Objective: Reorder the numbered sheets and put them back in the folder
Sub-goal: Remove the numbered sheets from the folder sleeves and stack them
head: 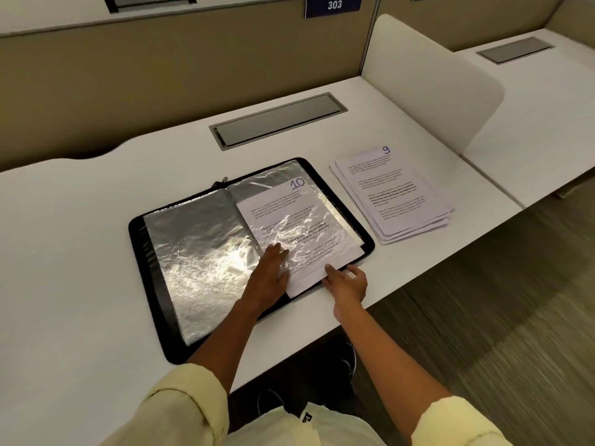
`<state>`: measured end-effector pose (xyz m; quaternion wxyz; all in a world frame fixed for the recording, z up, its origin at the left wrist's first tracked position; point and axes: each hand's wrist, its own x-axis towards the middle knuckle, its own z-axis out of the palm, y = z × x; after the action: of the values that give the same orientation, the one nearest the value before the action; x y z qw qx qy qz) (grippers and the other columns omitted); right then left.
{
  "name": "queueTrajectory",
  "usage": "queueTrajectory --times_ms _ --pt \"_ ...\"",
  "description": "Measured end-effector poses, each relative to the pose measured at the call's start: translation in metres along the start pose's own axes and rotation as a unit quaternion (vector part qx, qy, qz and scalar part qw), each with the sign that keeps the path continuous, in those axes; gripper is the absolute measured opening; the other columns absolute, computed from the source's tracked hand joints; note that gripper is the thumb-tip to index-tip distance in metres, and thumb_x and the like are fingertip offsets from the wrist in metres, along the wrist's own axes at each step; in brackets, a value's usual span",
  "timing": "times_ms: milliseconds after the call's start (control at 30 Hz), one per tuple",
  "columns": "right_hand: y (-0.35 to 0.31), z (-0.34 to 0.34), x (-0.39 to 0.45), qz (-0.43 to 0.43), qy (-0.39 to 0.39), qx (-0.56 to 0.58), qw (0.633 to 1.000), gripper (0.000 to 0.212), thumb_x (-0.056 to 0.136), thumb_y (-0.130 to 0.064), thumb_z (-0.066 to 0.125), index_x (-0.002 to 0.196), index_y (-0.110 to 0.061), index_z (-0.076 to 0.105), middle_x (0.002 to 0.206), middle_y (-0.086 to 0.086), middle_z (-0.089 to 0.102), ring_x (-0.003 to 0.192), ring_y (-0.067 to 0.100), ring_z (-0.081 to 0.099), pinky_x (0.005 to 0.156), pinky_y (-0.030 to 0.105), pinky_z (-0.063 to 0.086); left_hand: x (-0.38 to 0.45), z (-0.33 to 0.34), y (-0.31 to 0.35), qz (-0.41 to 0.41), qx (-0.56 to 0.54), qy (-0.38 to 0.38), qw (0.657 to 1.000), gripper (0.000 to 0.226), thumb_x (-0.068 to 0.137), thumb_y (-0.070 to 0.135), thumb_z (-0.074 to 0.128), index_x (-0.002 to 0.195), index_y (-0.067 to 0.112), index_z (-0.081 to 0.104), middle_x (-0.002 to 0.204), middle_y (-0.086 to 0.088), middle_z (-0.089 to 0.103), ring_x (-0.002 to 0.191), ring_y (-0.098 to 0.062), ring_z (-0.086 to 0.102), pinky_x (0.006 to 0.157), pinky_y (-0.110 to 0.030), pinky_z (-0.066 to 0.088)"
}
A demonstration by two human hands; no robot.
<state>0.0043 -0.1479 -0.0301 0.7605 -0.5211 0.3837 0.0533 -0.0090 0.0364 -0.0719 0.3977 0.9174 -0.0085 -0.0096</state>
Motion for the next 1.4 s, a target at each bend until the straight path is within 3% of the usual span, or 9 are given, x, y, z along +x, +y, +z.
queueTrajectory --times_ms 167,267,400,600,900,1067,1167,1267,1400 --pt "0.01 -0.01 -0.009 -0.001 0.015 -0.084 0.996 0.013 0.081 0.001 0.079 0.088 -0.003 0.069 0.094 0.015 0.072 0.081 0.024 0.071 0.073 0.03 0.061 -0.012 0.003 0.007 0.026 0.025 -0.007 0.999 0.05 0.099 0.022 0.051 0.146 0.004 0.042 0.159 -0.015 0.026 0.15 -0.03 0.016 0.122 -0.037 0.015" --pt "0.011 -0.022 -0.016 0.005 0.026 -0.1 0.995 0.012 0.085 0.001 0.075 0.081 -0.007 0.067 0.091 0.012 0.071 0.082 0.023 0.071 0.077 0.031 0.061 -0.014 0.004 0.01 0.027 0.057 -0.014 0.998 0.06 0.096 0.037 0.04 0.147 0.005 0.04 0.16 -0.019 0.021 0.15 -0.033 0.014 0.121 -0.039 0.012" --pt "0.013 -0.039 -0.02 0.006 0.032 -0.112 0.993 0.012 0.087 0.002 0.072 0.083 -0.008 0.066 0.093 0.013 0.071 0.083 0.024 0.071 0.081 0.036 0.062 -0.016 0.008 0.016 0.033 0.09 -0.019 0.995 0.069 0.094 0.048 0.03 0.141 0.0 0.046 0.156 -0.026 0.027 0.146 -0.041 0.023 0.12 -0.051 0.021" --pt "0.012 -0.066 -0.029 0.01 0.007 -0.107 0.994 0.009 0.088 0.002 0.07 0.087 -0.006 0.067 0.101 0.014 0.069 0.093 0.027 0.071 0.078 0.034 0.062 -0.026 0.022 0.024 0.0 0.094 -0.018 0.995 0.055 0.097 0.032 0.047 0.141 -0.001 0.046 0.156 -0.028 0.025 0.146 -0.042 0.021 0.119 -0.053 0.022" --pt "-0.004 -0.13 -0.043 0.021 -0.065 -0.078 0.995 0.011 0.092 0.002 0.066 0.102 -0.002 0.065 0.107 0.012 0.072 0.097 0.022 0.072 0.077 0.032 0.062 -0.074 0.057 0.065 -0.07 0.077 0.047 0.993 0.054 0.1 0.024 0.053 0.149 0.007 0.037 0.162 -0.019 0.012 0.15 -0.031 0.01 0.121 -0.035 0.008" --pt "-0.013 -0.17 -0.049 0.026 -0.084 -0.07 0.994 0.012 0.093 0.002 0.064 0.101 -0.006 0.063 0.107 0.01 0.071 0.098 0.021 0.071 0.078 0.031 0.061 -0.104 0.081 0.102 -0.108 0.087 0.13 0.982 0.047 0.098 0.027 0.054 0.14 0.008 0.046 0.147 -0.018 0.037 0.135 -0.033 0.035 0.114 -0.044 0.031" --pt "-0.016 -0.194 -0.05 0.031 -0.09 -0.054 0.994 0.014 0.092 0.002 0.064 0.106 -0.002 0.062 0.11 0.012 0.072 0.101 0.022 0.071 0.079 0.033 0.061 -0.114 0.097 0.121 -0.168 0.027 0.149 0.974 0.044 0.098 0.03 0.055 0.135 0.01 0.044 0.136 -0.014 0.042 0.127 -0.03 0.041 0.108 -0.044 0.037" --pt "-0.018 -0.218 -0.052 0.032 -0.096 -0.042 0.994 0.015 0.093 0.002 0.064 0.108 0.0 0.062 0.111 0.013 0.072 0.101 0.022 0.072 0.078 0.033 0.061 -0.124 0.11 0.142 -0.256 -0.118 0.188 0.941 0.041 0.096 0.029 0.061 0.127 0.014 0.039 0.128 -0.012 0.049 0.118 -0.026 0.051 0.099 -0.043 0.048" --pt "-0.027 -0.248 -0.057 0.024 -0.106 -0.031 0.994 0.016 0.094 0.001 0.061 0.11 -0.001 0.061 0.11 0.011 0.072 0.1 0.023 0.071 0.074 0.03 0.059 -0.138 0.131 0.164 -0.382 -0.364 0.191 0.828 0.047 0.094 0.027 0.066 0.131 0.014 0.04 0.12 -0.008 0.056 0.107 -0.024 0.059 0.094 -0.042 0.054"
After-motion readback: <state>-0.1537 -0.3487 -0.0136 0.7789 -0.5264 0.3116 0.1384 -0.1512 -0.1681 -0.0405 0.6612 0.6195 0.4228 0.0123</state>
